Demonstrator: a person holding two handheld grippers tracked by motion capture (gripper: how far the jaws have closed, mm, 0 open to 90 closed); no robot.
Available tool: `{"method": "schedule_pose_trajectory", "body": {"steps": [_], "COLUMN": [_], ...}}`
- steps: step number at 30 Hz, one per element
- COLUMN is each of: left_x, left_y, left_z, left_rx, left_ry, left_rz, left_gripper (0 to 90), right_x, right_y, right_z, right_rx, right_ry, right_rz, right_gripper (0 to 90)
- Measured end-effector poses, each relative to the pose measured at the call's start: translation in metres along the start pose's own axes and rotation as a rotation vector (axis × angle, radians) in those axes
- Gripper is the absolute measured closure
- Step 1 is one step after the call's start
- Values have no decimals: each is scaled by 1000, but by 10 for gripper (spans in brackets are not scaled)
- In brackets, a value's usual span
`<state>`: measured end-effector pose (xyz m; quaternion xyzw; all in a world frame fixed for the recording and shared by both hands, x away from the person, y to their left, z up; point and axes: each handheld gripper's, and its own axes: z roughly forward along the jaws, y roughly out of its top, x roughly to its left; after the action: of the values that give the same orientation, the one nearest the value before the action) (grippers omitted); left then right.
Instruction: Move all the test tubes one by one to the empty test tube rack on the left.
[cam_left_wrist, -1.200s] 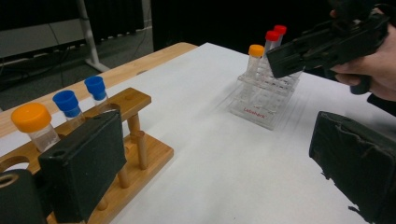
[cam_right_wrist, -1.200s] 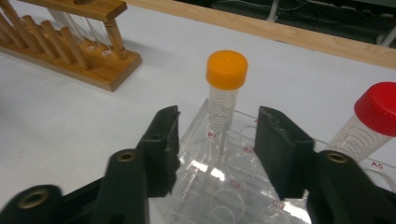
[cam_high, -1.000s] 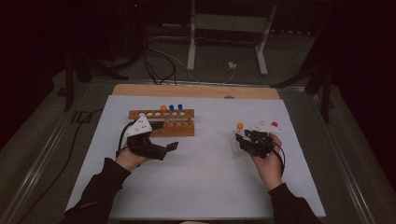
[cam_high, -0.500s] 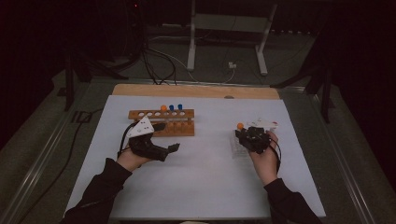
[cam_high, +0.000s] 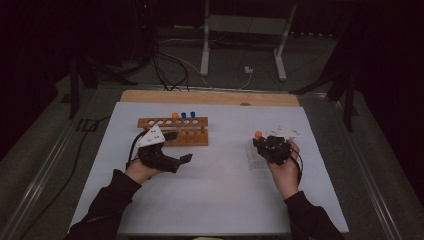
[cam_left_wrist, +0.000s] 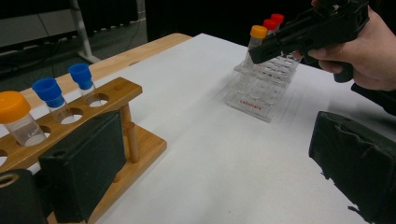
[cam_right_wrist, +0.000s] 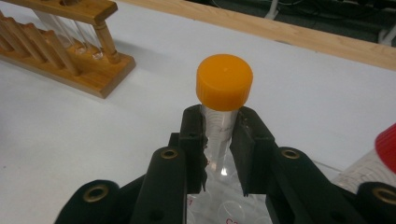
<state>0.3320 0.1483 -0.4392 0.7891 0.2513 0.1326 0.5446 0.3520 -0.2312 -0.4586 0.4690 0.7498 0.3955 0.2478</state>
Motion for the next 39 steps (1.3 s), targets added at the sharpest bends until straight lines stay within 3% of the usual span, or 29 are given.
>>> {"method": "schedule_pose_trajectory", "body": {"steps": [7, 20, 27, 39], "left_x": [-1, -2, -5, -12], "left_y": [0, 3, 5, 8], "left_z": [0, 0, 1, 7], "left_rx": [-1, 2, 7, 24], "left_ry": [-3, -20, -39, -80], "left_rz": [0, 3, 3, 21], "left_gripper": [46, 52, 52, 51], "right_x": [1, 4, 14, 45], "right_y": [5, 22, 26, 16], "right_z": [-10, -45, -54, -41], "right_rx": [-30, -146, -171, -102], "right_ry": [-2, -22, 24, 140], "right_rz": [-9, -45, -60, -108], "right_gripper": [745, 746, 745, 745]}}
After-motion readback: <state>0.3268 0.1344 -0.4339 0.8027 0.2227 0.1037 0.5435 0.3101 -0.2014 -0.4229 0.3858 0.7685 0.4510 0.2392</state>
